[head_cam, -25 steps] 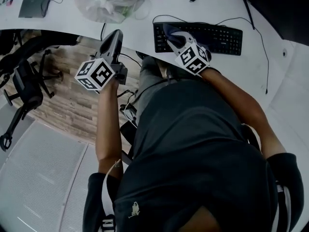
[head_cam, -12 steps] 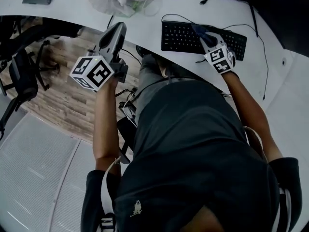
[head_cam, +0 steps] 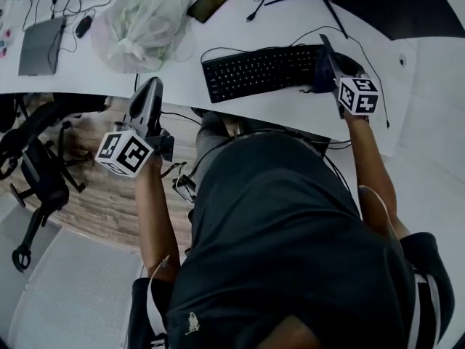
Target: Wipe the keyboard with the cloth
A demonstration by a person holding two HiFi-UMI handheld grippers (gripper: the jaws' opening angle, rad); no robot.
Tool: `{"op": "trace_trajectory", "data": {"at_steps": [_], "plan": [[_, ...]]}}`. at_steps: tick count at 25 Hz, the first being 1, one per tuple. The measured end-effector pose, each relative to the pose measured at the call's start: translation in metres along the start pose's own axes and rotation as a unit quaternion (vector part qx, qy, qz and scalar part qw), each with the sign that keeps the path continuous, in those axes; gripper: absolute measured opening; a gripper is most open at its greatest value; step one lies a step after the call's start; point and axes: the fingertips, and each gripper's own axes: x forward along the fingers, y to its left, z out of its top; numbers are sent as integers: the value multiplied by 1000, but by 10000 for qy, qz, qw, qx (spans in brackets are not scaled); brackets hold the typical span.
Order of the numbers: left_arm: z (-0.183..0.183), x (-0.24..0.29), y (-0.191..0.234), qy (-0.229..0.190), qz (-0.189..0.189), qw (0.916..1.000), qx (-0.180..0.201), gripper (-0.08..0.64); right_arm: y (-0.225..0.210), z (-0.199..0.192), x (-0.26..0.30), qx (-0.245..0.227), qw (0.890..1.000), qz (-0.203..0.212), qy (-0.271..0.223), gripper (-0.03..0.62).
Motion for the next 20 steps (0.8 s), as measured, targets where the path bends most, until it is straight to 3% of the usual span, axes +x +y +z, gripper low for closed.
{"op": "trace_trajectory", "data": {"at_steps": [3,8,14,20], "plan": [[-2,9,-25,90,-143,9998,122,5,16,33,-25,103,9981,297,-531,51],[-12,24,-58,240,-417,9977,466,5,25,43,-49,421,9925,497,-1030,51],[-85,28,-64,957,-306,9944,340,5,18,41,-84,641,9854,560,-1477,50],[-148,35,-47,1800,-359,9829,150,5,-2,31,-110,900,9807,322,-1706,50]]}}
